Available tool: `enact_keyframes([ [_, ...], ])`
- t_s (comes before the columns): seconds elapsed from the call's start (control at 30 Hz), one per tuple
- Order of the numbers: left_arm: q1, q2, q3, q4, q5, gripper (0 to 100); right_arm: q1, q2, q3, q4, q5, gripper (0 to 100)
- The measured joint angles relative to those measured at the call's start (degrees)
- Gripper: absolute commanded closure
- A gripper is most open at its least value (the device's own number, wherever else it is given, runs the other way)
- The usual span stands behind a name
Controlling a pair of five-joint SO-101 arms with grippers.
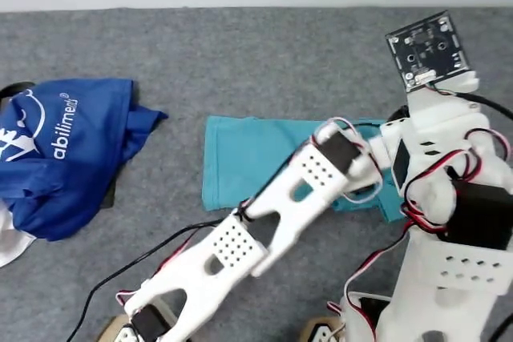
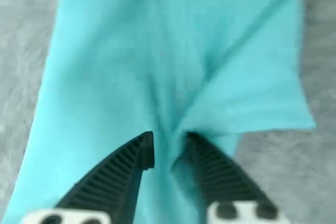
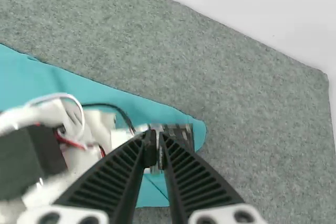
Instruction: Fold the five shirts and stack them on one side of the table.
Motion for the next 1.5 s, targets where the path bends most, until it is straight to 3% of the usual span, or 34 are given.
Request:
enact_keyframes([
  [0.5,-4.3,3.3,-0.1,-0.6,2.4,80,0.2,0.0,0.0,0.0,0.0,98.3],
  [1.3,12.0,-2.3,-0.1,4.7,2.5,80,0.2,0.0,0.0,0.0,0.0,98.3],
  [1.5,13.0,-2.3,-0.1,4.8,1.1,81,0.2,0.0,0.0,0.0,0.0,98.4],
])
